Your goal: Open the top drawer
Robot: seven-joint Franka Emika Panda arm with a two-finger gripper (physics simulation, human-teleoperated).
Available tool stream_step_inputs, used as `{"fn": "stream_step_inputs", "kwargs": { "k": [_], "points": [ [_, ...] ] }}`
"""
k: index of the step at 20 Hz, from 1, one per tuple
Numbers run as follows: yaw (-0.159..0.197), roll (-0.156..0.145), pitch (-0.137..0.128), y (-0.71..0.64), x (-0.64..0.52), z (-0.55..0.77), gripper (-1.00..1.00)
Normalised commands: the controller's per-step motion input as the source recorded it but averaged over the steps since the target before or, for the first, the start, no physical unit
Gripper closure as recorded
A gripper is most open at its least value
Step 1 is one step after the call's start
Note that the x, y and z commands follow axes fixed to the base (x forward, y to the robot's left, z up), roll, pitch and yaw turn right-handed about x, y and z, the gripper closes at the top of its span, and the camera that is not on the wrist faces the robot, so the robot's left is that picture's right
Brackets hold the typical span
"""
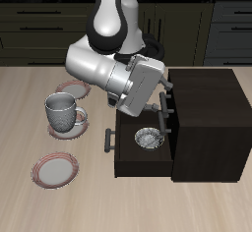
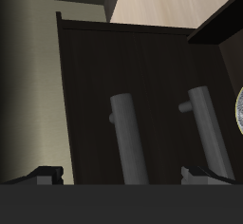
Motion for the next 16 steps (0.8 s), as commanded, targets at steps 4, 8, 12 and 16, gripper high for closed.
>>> {"fn": "stream_step_inputs", "kwargs": {
  "k": [4,8,12,16],
  "points": [
    [-0.026,-0.048,0.028,0.08,0.08,-0.29,-1.0],
    [-0.028,-0.062,0.007,0.05,0.07,-0.25,1.0],
    [-0.041,-0.024,-0.008,0.04,0.0,-0.14,1.0],
    [-0.004,0.043,0.005,0.2,-0.09,-0.12,1.0]
  ]
}}
